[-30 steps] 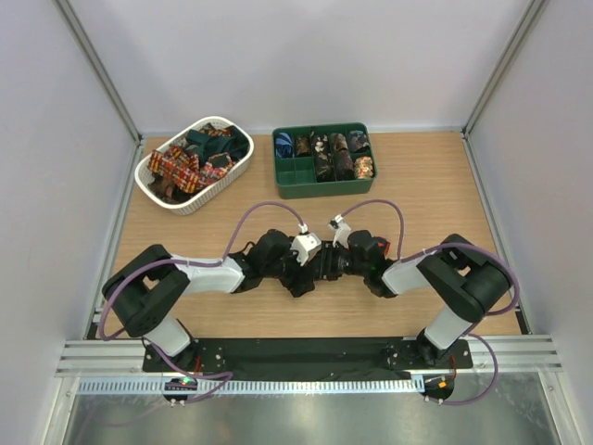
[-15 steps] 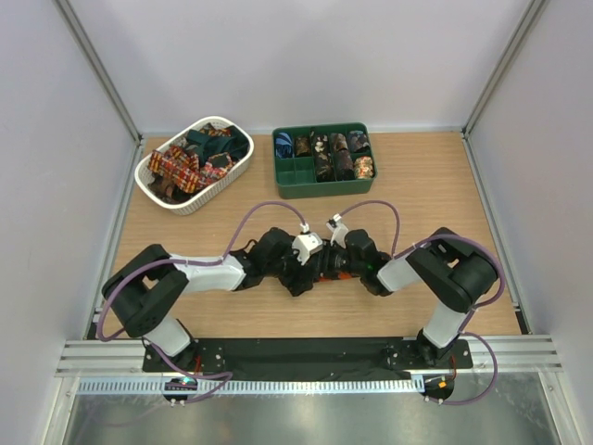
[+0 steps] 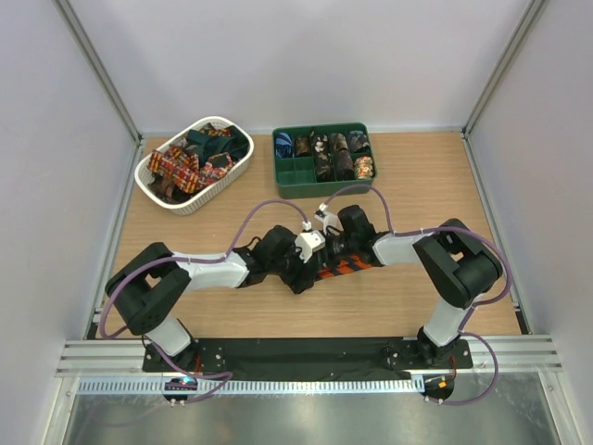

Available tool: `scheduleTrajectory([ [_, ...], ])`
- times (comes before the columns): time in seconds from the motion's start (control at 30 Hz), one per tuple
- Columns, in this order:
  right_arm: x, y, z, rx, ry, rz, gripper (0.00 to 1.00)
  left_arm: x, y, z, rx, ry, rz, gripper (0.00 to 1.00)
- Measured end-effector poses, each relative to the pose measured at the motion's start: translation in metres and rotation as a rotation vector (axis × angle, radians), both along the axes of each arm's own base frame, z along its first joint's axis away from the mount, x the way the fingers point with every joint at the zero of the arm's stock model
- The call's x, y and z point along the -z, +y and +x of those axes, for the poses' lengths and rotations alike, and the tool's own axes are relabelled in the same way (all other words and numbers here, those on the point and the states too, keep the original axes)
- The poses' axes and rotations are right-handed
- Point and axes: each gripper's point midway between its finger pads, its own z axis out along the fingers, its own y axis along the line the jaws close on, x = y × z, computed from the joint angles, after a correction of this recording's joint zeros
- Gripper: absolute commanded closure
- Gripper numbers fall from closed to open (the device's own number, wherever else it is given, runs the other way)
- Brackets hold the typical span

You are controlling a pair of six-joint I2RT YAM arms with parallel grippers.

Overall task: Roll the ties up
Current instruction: Roll the tie

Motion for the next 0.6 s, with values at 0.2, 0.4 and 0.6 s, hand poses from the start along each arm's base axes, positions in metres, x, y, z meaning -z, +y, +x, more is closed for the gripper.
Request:
scheduleTrajectory([
  [0.2,0.001,-0.005,-0.005,-0.049,0.029,-0.019,0.85,0.001,0.007,0.000,-0.018,0.001,0.038,0.32],
  [0.4,0.001,-0.006,-0.005,-0.046,0.026,-0.024,0.84,0.001,0.006,-0.006,-0.013,0.030,0.054,0.60],
  [0.6,0.001,-0.010,-0.008,-0.002,0.041,-0.024,0.70,0.001,0.003,-0.012,0.013,0.051,0.046,0.64],
])
